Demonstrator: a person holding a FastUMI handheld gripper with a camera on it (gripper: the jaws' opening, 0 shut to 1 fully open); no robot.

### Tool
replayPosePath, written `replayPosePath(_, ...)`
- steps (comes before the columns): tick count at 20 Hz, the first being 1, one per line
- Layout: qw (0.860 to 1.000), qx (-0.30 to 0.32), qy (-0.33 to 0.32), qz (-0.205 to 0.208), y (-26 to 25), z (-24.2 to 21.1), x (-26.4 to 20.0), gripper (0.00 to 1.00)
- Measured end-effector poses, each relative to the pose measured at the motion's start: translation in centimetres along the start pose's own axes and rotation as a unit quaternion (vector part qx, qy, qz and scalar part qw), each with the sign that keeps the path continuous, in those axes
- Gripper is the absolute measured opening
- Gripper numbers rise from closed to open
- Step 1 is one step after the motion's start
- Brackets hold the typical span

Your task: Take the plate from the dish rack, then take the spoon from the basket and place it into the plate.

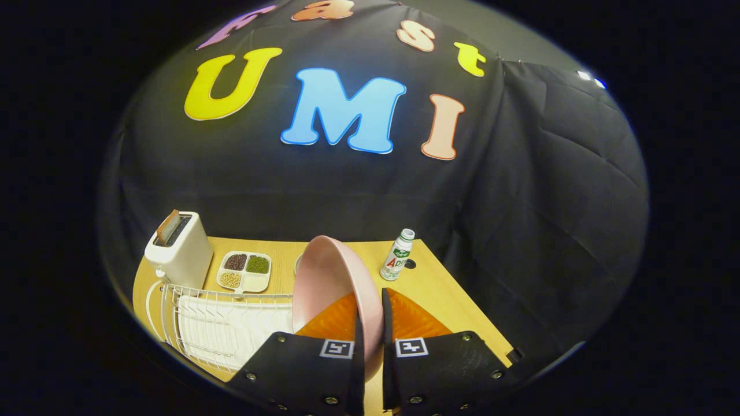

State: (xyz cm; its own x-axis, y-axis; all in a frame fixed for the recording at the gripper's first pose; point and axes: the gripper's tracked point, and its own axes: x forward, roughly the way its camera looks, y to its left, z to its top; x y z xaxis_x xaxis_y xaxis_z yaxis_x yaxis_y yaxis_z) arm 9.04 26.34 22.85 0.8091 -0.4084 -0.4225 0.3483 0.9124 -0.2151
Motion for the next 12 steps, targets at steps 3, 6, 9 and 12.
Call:
replayPosePath(3,1.0,0.022,0.012,0.012,-3.2,-0.8,-1.0,0.12)
replayPosePath(6,0.999,0.037,0.013,0.019,-6.1,-1.8,-1.6,0.12)
replayPosePath(9,0.998,0.043,0.024,0.033,-8.0,-3.3,-2.1,0.12)
replayPosePath(12,0.996,0.043,0.036,0.066,-8.9,-5.0,-2.5,0.12)
